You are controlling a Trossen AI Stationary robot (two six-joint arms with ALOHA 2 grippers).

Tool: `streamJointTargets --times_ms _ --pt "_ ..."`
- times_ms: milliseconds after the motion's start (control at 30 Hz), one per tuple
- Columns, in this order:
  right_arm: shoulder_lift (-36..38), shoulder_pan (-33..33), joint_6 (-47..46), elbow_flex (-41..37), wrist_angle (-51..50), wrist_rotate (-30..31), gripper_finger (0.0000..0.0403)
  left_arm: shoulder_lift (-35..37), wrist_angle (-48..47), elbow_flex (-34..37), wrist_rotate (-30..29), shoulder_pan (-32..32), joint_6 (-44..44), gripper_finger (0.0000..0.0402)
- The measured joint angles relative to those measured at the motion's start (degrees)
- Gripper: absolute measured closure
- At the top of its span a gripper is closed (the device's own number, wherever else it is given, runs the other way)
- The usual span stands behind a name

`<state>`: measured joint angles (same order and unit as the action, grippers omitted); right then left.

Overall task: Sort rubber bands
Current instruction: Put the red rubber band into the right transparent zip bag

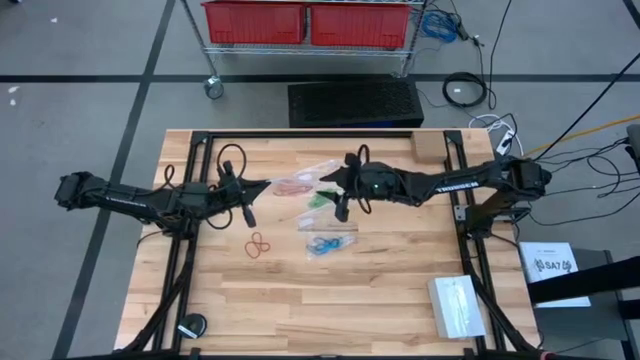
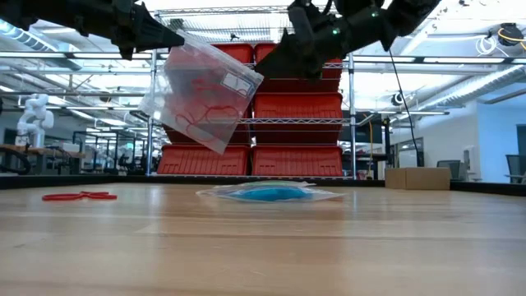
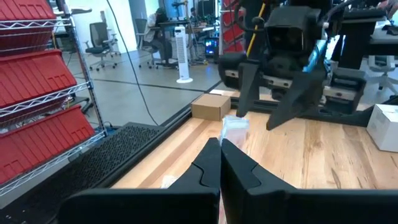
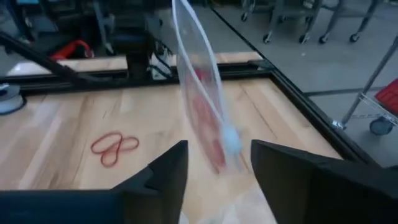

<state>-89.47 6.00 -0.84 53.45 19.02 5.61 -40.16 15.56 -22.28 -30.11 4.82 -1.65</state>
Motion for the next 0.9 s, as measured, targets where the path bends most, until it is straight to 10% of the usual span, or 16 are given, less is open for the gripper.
streamJointTargets --times_ms 400,900 --pt "-5.2 0.3 1.1 0.0 5.2 -1.2 0.0394 0.0 0.0 0.0 -0.1 0.0 -0.1 0.0401" --pt "0.5 -0.7 4.2 14.0 -14.5 3.8 0.0403 -3.4 6.9 0.0 2.5 0.0 -0.2 0.0401"
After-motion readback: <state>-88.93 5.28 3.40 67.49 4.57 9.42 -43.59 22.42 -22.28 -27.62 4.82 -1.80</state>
